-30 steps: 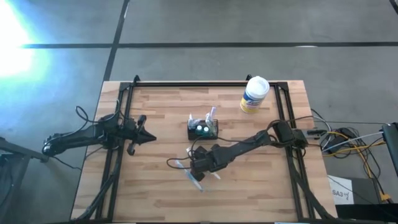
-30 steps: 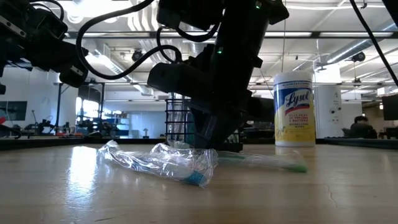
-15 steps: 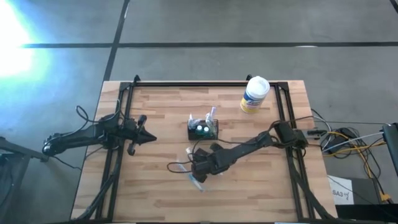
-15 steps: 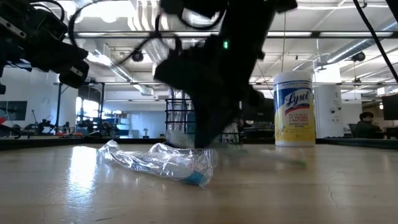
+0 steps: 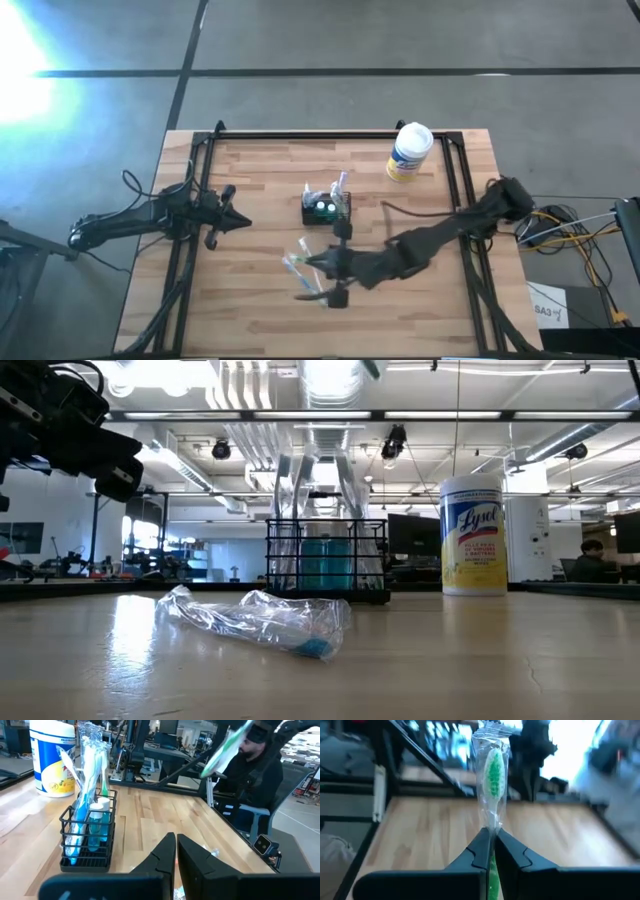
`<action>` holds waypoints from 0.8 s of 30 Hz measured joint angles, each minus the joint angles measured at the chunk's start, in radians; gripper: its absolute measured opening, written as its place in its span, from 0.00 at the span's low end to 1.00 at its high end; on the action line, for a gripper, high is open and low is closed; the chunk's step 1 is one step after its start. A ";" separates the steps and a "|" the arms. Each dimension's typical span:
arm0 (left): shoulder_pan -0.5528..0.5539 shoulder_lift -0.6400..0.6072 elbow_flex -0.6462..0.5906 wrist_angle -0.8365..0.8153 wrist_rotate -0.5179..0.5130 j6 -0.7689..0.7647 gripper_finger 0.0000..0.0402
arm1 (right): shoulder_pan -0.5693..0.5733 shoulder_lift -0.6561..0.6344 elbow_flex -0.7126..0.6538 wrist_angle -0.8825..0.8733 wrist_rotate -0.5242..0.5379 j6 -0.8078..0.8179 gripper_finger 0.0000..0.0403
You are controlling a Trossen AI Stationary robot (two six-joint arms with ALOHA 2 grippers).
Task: Pick & Place toothbrushing station
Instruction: Put the green toothbrush into the black wire organizer
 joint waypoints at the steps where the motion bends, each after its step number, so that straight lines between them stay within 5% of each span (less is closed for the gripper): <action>1: 0.000 0.000 0.000 -0.001 0.001 0.000 0.05 | 0.008 -0.029 -0.032 0.049 0.000 -0.047 0.03; 14: 0.001 0.000 0.000 0.017 -0.012 0.042 0.05 | 0.019 -0.406 -0.659 0.673 0.004 -0.185 0.03; 24: 0.001 0.000 0.000 0.026 -0.117 0.132 0.05 | 0.009 -0.648 -0.910 0.719 -0.020 -0.245 0.02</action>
